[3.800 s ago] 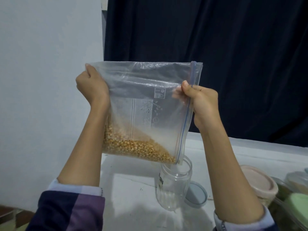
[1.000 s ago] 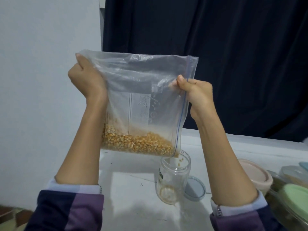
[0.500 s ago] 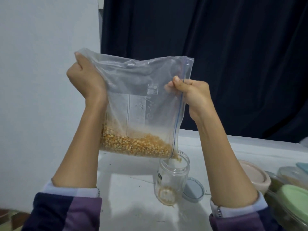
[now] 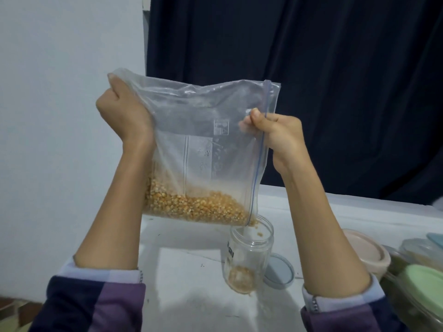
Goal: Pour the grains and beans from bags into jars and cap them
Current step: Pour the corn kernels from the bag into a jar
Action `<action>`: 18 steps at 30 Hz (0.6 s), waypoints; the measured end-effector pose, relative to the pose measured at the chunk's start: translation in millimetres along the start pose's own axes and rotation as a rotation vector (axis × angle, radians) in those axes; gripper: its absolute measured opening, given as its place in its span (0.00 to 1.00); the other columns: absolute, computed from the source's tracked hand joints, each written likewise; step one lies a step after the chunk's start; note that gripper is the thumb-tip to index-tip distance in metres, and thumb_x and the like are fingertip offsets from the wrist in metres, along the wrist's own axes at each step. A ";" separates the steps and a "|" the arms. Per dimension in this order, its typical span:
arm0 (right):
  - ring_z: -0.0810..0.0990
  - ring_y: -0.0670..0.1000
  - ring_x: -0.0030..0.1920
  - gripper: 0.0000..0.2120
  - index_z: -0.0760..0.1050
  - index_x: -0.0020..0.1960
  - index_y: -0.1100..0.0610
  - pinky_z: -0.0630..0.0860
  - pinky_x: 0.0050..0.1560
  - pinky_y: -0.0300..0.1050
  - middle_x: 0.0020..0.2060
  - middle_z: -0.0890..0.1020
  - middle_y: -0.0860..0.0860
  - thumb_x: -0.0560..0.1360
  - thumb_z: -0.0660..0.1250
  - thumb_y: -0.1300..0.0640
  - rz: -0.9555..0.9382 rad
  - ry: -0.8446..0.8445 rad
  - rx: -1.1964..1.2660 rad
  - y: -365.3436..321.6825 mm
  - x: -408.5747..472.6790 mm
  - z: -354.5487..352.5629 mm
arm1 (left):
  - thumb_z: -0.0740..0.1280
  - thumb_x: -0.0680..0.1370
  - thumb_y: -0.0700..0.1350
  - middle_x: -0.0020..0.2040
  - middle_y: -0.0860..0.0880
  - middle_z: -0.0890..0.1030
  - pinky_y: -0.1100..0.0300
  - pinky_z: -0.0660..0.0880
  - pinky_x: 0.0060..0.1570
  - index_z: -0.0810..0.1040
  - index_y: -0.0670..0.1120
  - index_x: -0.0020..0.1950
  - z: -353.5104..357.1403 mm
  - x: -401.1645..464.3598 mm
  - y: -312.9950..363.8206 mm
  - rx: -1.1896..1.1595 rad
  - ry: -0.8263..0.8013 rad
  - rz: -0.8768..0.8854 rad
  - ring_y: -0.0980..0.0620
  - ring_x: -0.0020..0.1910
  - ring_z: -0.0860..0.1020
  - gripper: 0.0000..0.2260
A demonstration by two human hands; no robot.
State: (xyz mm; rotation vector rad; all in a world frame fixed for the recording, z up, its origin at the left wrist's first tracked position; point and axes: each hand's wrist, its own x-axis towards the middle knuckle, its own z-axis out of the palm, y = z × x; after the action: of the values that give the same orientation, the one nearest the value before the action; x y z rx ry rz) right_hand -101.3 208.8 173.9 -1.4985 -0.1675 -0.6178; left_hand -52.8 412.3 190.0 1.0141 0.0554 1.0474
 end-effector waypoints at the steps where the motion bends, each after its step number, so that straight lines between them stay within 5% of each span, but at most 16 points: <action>1: 0.84 0.45 0.42 0.10 0.82 0.37 0.58 0.77 0.55 0.38 0.32 0.85 0.49 0.76 0.69 0.59 0.002 0.004 -0.001 -0.5 -0.3 0.0 | 0.56 0.82 0.43 0.16 0.56 0.57 0.66 0.55 0.26 0.53 0.49 0.28 -0.1 0.1 0.1 0.005 0.001 0.005 0.58 0.21 0.56 0.23; 7: 0.84 0.44 0.43 0.09 0.82 0.38 0.59 0.77 0.51 0.34 0.33 0.85 0.49 0.76 0.69 0.59 0.005 -0.006 -0.015 -0.4 1.0 -0.9 | 0.56 0.82 0.43 0.16 0.56 0.58 0.65 0.56 0.27 0.54 0.49 0.27 -0.8 1.2 -2.5 0.025 0.000 0.016 0.59 0.21 0.57 0.24; 18: 0.84 0.44 0.46 0.10 0.82 0.36 0.57 0.74 0.61 0.41 0.33 0.85 0.47 0.76 0.68 0.59 -0.023 0.018 0.016 3.3 -1.6 1.4 | 0.56 0.82 0.43 0.16 0.56 0.57 0.65 0.55 0.27 0.53 0.49 0.27 -1.7 0.5 -3.5 0.017 -0.003 0.006 0.58 0.22 0.56 0.24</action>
State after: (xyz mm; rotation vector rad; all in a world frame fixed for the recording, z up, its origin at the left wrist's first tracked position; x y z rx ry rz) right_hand -100.7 210.4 170.4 -1.4767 -0.1758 -0.6470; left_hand -51.0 413.4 186.7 1.0321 0.0589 1.0519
